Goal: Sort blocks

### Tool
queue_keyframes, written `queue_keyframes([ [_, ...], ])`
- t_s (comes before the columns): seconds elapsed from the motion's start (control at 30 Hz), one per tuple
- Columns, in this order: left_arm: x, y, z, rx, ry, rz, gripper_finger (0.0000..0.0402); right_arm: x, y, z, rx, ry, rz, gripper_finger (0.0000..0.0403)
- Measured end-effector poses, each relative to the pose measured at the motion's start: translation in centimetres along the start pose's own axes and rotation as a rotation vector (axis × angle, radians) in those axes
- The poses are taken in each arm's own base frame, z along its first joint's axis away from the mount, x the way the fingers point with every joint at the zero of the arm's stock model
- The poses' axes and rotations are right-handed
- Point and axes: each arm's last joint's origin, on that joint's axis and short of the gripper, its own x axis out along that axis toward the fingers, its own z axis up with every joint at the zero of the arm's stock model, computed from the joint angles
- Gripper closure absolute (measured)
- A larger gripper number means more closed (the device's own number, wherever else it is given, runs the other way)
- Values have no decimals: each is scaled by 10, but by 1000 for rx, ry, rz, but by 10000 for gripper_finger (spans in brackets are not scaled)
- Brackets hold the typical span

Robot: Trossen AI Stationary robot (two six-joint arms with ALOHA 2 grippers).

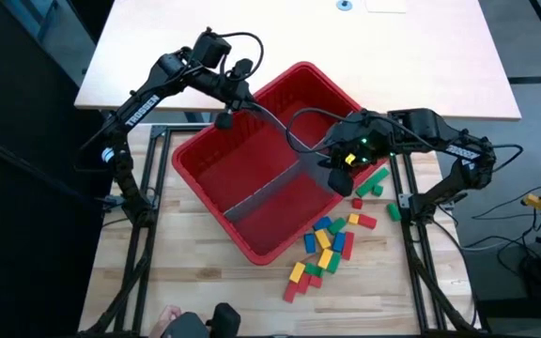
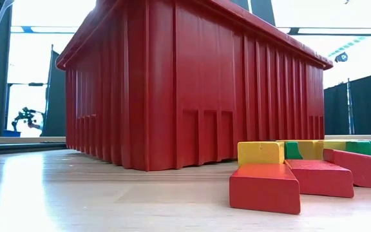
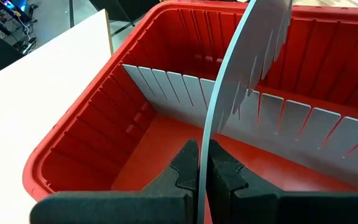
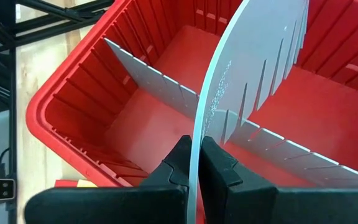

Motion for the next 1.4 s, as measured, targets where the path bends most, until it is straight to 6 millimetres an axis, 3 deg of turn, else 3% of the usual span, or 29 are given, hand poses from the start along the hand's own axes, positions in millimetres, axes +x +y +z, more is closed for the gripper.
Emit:
queue_keyframes([
  [0.77, 0, 1, 0, 3, -4, 4, 401, -2, 0, -3, 65, 29, 33, 403],
  [1.17, 7, -1, -8, -26, 21, -9, 401, -3, 3, -5, 72, 67, 124, 344],
  [1.3, 14, -1, -17, -46, 65, -6, 401, -4, 7, -7, 59, 102, 213, 339],
  [1.4, 17, 0, -20, -48, 81, 8, 400, -4, 5, -8, 61, 109, 188, 349],
])
